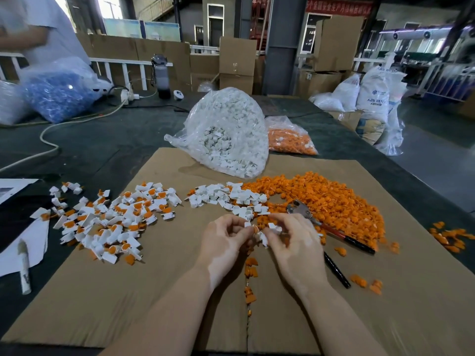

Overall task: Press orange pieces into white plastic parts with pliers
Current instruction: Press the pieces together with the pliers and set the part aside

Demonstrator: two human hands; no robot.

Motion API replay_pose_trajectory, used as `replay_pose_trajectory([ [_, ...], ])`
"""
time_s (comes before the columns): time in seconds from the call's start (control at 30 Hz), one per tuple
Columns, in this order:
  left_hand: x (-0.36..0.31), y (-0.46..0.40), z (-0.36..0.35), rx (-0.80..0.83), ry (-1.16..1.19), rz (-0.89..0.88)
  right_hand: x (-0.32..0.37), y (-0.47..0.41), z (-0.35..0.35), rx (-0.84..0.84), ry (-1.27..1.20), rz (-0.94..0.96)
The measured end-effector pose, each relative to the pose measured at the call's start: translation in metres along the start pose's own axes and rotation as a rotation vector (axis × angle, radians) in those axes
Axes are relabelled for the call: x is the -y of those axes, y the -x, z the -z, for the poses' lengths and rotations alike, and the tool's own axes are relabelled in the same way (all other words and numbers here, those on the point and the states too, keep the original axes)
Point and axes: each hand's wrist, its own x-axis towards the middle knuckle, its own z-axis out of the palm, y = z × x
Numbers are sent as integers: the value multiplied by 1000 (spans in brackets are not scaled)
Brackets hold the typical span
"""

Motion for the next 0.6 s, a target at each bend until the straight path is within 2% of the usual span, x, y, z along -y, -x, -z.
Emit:
replay_pose_trajectory([
  [0.1,0,-1,0,3,-6,11,-9,-7,16,20,369,-283],
  [0.17,1,-2,0,9,-1,16,-14,-12,29,152,552,-454],
  [0.27,1,-3,0,12,26,35,-18,-19,41,356,660,-574],
  [0.33,1,-3,0,8,26,48,-19,-22,46,415,699,-596],
  [0.47,-2,-3,1,-6,83,94,-20,-23,49,417,734,-557],
  [0.6,-6,-4,2,-26,216,189,-14,-23,51,322,664,-453],
])
